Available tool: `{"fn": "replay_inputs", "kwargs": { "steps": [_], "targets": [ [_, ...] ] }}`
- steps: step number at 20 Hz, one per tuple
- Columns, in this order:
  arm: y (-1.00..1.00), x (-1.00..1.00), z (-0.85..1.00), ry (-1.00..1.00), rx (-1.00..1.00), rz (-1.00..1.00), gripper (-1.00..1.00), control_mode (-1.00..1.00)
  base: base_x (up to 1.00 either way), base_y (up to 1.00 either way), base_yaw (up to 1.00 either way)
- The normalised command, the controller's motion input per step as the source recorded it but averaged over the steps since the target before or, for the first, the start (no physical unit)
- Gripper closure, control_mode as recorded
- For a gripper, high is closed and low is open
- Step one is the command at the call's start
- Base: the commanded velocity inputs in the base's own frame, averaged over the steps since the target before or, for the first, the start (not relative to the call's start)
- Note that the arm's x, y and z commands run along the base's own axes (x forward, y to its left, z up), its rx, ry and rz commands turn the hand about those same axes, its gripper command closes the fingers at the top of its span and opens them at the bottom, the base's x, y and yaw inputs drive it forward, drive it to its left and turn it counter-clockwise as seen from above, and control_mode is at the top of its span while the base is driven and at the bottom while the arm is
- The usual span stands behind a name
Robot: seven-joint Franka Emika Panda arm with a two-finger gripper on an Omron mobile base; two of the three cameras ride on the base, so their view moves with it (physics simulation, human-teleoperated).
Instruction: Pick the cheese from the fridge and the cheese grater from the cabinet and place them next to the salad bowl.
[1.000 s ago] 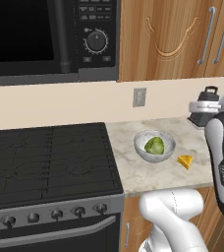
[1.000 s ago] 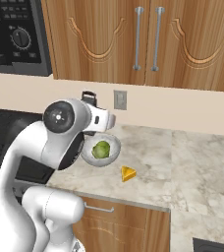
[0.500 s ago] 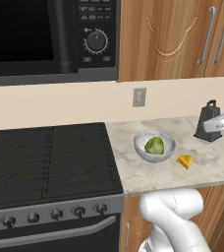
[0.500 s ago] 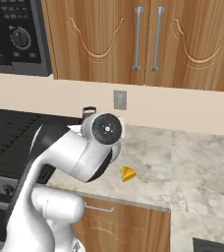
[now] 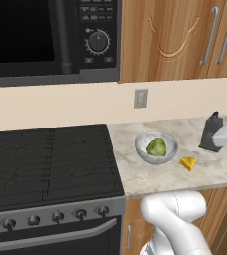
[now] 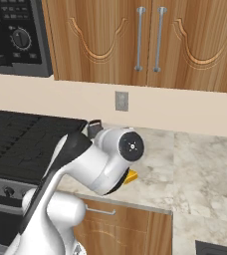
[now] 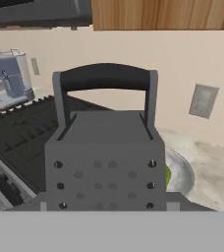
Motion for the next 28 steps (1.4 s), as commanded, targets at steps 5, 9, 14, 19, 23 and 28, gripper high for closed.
{"fn": "replay_inputs", "kwargs": {
  "steps": [5,9,14,19,23,28],
  "targets": [
    [-0.24,0.14,-0.44,-0.05,-0.07,-0.18,1.0,-1.0,0.0,0.0,0.0],
    [-0.41,0.16,-0.38,0.01,0.0,-0.19,1.0,-1.0,0.0,0.0,0.0],
    [-0.55,0.15,-0.37,0.02,0.01,-0.01,1.0,-1.0,0.0,0.0,0.0],
    [-0.61,0.17,-0.37,0.0,0.05,0.12,1.0,-1.0,0.0,0.0,0.0],
    [-0.31,0.26,-0.42,0.0,0.01,0.16,1.0,-1.0,0.0,0.0,0.0],
    [-0.24,0.33,-0.41,0.01,0.02,0.1,1.0,-1.0,0.0,0.0,0.0]
  ]
}}
